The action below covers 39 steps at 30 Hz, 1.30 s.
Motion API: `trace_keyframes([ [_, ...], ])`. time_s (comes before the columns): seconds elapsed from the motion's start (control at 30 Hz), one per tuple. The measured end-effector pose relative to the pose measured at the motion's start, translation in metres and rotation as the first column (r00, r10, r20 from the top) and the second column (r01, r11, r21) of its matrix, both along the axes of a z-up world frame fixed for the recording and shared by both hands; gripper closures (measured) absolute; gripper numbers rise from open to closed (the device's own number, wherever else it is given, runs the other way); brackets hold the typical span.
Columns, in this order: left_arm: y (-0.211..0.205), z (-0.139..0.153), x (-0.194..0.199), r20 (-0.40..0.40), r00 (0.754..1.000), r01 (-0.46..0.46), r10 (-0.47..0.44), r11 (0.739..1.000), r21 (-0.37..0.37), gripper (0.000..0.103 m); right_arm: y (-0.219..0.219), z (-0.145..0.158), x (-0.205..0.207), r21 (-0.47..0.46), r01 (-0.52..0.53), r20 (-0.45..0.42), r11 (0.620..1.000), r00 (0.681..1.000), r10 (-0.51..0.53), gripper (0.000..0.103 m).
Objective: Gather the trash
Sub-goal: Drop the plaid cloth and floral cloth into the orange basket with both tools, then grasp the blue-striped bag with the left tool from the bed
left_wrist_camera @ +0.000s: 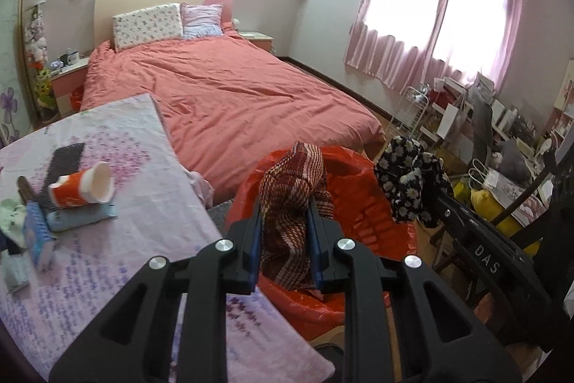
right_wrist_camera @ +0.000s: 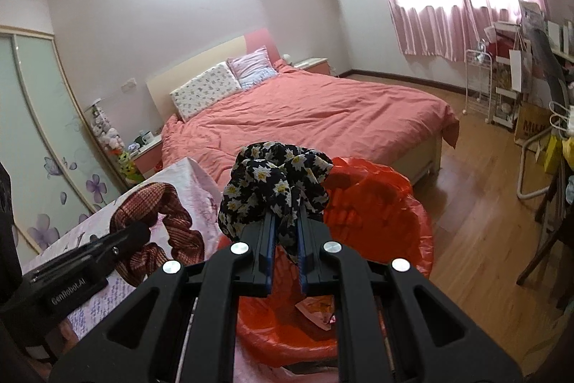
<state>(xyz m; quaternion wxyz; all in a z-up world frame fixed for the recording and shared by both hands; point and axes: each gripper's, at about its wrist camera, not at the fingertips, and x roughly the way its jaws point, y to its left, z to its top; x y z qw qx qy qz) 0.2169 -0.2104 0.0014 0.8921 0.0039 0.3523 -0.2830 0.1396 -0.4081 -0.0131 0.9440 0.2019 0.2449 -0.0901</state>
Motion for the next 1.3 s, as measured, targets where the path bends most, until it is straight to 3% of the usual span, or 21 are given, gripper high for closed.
trace_keyframes([
  [0.07,-0.009,-0.007,0.007,-0.022,1.000,0.012,-0.012,1.000,-0.002,0.079,-0.005,-0.003,0.005,0.008,0.002,-0.011,1.000,1.000,-0.002,0.091],
  [0.2,-0.017,-0.020,0.022,-0.052,0.999,0.013,-0.013,1.000,0.001,0.073,-0.010,-0.008,0.010,0.034,0.004,-0.028,0.999,1.000,-0.003,0.077],
  [0.4,-0.009,-0.031,0.034,-0.058,0.998,-0.017,0.019,0.999,0.027,0.062,-0.014,-0.018,0.015,0.056,0.010,-0.058,0.998,0.998,-0.007,0.066],
  [0.57,0.007,-0.033,0.035,-0.034,0.998,-0.058,0.060,0.997,0.056,0.053,-0.006,-0.017,0.016,0.031,0.011,-0.074,0.999,0.997,-0.009,0.065],
  [0.97,0.061,-0.032,0.032,0.001,0.988,-0.151,0.151,0.983,0.106,0.049,0.023,-0.003,0.019,-0.006,-0.025,-0.077,1.000,0.997,0.025,0.065],
  [1.3,0.152,-0.036,0.027,0.008,0.954,-0.299,0.300,0.947,0.118,0.045,0.070,0.003,0.028,-0.032,-0.119,-0.081,0.992,0.990,0.116,0.065],
])
